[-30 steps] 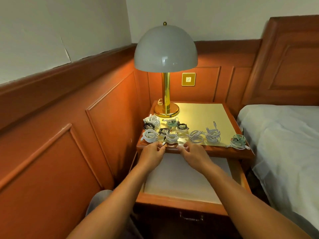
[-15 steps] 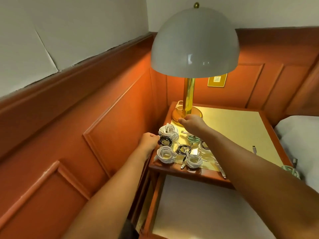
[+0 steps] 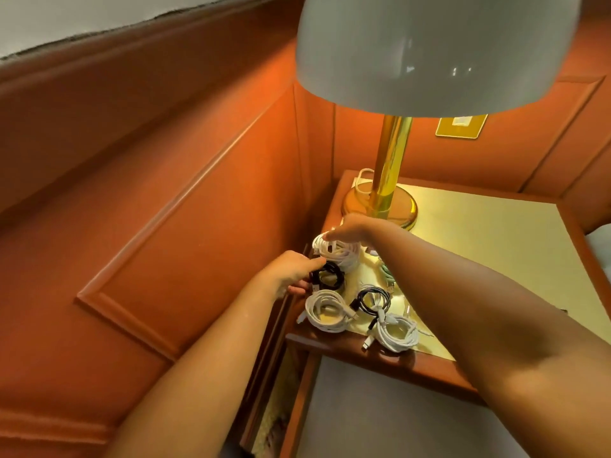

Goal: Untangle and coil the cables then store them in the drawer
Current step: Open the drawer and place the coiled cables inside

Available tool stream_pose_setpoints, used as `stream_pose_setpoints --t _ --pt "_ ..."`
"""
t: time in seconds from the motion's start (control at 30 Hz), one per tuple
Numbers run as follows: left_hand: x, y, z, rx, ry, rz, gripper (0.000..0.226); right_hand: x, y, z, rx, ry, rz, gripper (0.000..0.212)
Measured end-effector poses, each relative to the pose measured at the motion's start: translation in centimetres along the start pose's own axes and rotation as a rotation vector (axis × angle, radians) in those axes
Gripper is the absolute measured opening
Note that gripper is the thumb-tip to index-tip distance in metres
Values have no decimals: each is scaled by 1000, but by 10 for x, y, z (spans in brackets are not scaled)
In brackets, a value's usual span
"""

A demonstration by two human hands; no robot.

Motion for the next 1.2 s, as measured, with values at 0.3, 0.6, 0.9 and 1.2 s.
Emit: stream_pose_setpoints --t 0.3,0.6,0.9,1.2 --pt "6 -10 1 21 23 -30 23 20 -1 8 -49 -28 -10 56" --pt "13 -11 12 204 -12 59 11 30 -6 10 227 -72 -99 62" --pt "21 -8 17 234 -54 128 20 41 -4 23 515 -65 -114 67" --pt "23 -3 18 91 -51 93 26 48 15 28 621 16 -5 13"
Point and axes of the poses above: each hand's wrist, its own x-axis towards the middle knuckle, its own y-axis out of the back of the hand, z = x × y, the point moved 10 cm from there along x, towards the middle knuckle, and after that the axes turned 3 degrees about -z, right-handed, at the moved point
